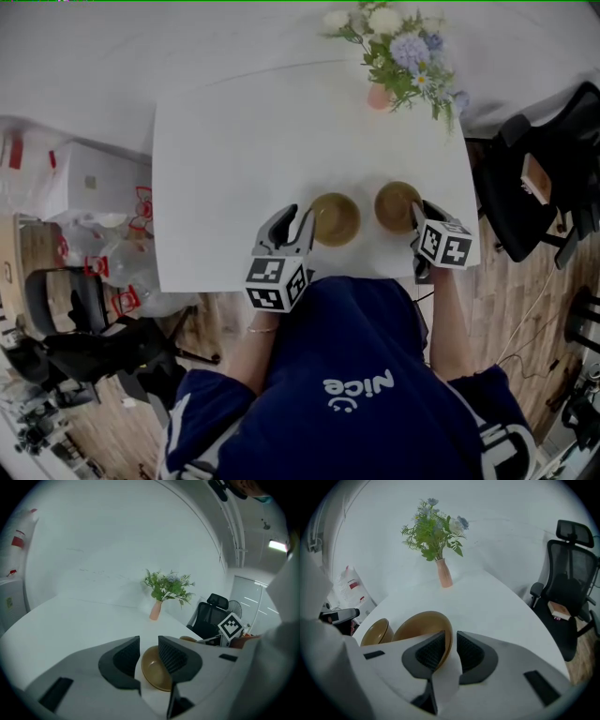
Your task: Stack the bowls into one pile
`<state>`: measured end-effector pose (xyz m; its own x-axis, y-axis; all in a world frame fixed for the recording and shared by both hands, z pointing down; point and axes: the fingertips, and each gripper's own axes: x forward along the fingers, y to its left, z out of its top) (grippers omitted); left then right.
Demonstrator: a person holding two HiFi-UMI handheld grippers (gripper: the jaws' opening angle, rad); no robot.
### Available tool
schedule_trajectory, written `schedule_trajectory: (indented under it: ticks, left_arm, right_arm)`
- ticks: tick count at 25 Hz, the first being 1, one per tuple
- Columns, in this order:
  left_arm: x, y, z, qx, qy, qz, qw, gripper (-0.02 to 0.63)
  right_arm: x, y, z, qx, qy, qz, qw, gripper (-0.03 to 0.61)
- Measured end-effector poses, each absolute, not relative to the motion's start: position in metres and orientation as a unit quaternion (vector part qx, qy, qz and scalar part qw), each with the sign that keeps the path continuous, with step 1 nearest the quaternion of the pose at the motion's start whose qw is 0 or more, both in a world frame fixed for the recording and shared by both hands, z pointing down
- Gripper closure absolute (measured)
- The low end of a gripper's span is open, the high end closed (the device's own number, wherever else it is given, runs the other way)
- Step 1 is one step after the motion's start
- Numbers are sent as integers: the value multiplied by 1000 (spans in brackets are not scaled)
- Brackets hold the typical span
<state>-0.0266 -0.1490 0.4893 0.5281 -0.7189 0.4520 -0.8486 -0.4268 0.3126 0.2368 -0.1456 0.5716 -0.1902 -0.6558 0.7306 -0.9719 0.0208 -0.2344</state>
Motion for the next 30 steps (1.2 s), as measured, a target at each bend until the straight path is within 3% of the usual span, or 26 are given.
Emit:
schedule_trajectory:
  ticks: [2,4,30]
  left_arm:
    - [-28,-149,492,832,-471,126,264,494]
    - [-29,-148,495,829,-474,126,267,494]
    - [-42,-150,497,823,-491,116,262,494]
  right_arm:
    - [237,-147,573,600,-679,361,222,525]
    - [237,-148,573,604,-676,360,219,531]
    - [202,-156,500,583,-728,328,150,540]
